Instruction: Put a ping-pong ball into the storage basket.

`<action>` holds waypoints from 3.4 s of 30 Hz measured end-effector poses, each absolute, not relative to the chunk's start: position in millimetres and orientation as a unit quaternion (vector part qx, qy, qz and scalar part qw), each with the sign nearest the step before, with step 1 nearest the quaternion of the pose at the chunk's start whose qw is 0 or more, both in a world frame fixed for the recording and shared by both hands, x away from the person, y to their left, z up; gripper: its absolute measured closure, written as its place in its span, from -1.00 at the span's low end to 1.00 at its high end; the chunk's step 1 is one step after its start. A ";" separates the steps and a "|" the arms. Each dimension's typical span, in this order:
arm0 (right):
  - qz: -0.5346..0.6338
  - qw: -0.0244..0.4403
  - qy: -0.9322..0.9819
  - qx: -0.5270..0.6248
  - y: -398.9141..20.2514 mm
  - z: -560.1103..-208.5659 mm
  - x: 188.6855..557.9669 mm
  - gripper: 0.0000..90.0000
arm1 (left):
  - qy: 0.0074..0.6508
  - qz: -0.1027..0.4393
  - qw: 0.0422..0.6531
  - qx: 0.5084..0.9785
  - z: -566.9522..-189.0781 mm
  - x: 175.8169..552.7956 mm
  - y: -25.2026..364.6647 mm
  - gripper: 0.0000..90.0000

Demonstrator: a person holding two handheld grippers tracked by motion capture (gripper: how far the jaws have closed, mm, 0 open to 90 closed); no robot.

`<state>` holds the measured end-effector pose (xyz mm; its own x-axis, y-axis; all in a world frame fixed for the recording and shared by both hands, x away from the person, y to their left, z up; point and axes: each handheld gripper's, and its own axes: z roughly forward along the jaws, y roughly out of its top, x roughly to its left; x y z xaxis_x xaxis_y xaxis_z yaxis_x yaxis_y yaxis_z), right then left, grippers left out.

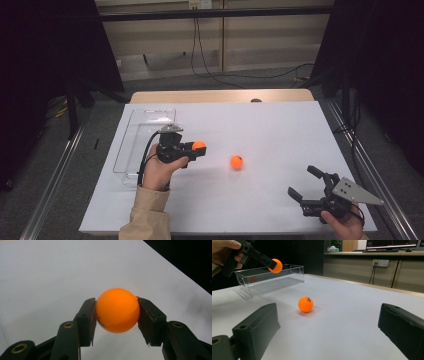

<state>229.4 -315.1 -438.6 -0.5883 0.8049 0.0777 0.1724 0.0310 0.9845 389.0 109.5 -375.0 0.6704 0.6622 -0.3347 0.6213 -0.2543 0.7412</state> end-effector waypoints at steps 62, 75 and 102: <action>0.592 0.267 0.667 0.366 -315.0 -438.5 229.5 -0.94 | 0.433 0.051 0.456 0.776 -368.1 392.1 144.0 0.13; 0.592 0.267 0.666 0.366 -315.2 -438.5 229.5 -0.94 | 0.436 0.059 0.455 0.774 -366.8 392.0 148.5 0.13; 0.592 0.268 0.666 0.366 -315.2 -438.4 229.5 -0.94 | 0.451 0.073 0.454 0.765 -364.1 391.4 165.8 0.13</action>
